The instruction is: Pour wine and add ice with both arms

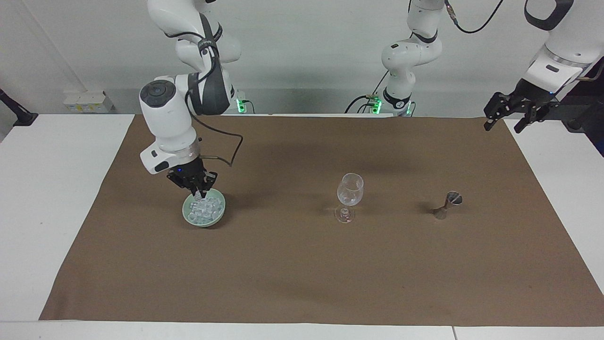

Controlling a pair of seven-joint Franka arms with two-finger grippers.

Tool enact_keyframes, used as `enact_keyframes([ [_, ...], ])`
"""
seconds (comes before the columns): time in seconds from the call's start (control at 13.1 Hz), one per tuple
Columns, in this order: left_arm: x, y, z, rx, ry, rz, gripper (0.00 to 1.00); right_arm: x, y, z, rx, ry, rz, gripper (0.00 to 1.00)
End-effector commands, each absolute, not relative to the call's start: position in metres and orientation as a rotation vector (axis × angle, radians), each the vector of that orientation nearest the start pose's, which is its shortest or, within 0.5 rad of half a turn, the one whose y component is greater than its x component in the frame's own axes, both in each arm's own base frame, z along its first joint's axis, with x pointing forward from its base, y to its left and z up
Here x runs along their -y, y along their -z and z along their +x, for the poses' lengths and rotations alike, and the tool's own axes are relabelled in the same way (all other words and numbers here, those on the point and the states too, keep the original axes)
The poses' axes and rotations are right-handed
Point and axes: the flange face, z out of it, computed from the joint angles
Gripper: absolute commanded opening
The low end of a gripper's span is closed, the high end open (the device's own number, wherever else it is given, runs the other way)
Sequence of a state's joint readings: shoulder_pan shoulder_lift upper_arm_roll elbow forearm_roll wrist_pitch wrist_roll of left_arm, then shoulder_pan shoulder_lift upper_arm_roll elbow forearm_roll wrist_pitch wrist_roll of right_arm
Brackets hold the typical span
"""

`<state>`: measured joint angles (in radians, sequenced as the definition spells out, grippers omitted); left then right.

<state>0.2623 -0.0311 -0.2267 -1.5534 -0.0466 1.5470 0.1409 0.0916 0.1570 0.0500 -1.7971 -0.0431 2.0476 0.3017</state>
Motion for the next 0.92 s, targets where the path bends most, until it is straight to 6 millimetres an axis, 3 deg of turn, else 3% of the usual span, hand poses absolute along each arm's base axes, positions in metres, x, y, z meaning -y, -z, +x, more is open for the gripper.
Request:
enact_keyframes([
  [0.0, 0.001, -0.653, 0.536, -0.105, 0.011, -3.144, 0.85, -0.128, -0.5, 0.615, -0.309, 0.174, -3.113, 0.0],
  [0.23, -0.002, -0.632, 0.553, -0.102, -0.006, -3.154, 0.89, -0.199, -0.52, 0.621, -0.395, 0.171, -3.05, 0.0],
  [0.38, 0.017, -0.625, 0.561, -0.171, 0.013, -3.15, 0.91, -0.254, -0.538, 0.622, -0.46, 0.132, -2.918, 0.0],
  [0.54, 0.012, -0.624, 0.564, -0.17, 0.031, -3.112, 0.95, -0.29, -0.55, 0.618, -0.478, 0.113, -2.84, 0.0],
  [0.69, 0.009, -0.612, 0.572, -0.173, 0.005, -3.109, 1.0, -0.343, -0.555, 0.613, -0.506, 0.107, -2.785, 0.0],
  [0.84, 0.011, -0.611, 0.572, -0.18, 0.003, -3.11, 1.0, -0.369, -0.561, 0.611, -0.493, 0.118, -2.753, 0.0],
])
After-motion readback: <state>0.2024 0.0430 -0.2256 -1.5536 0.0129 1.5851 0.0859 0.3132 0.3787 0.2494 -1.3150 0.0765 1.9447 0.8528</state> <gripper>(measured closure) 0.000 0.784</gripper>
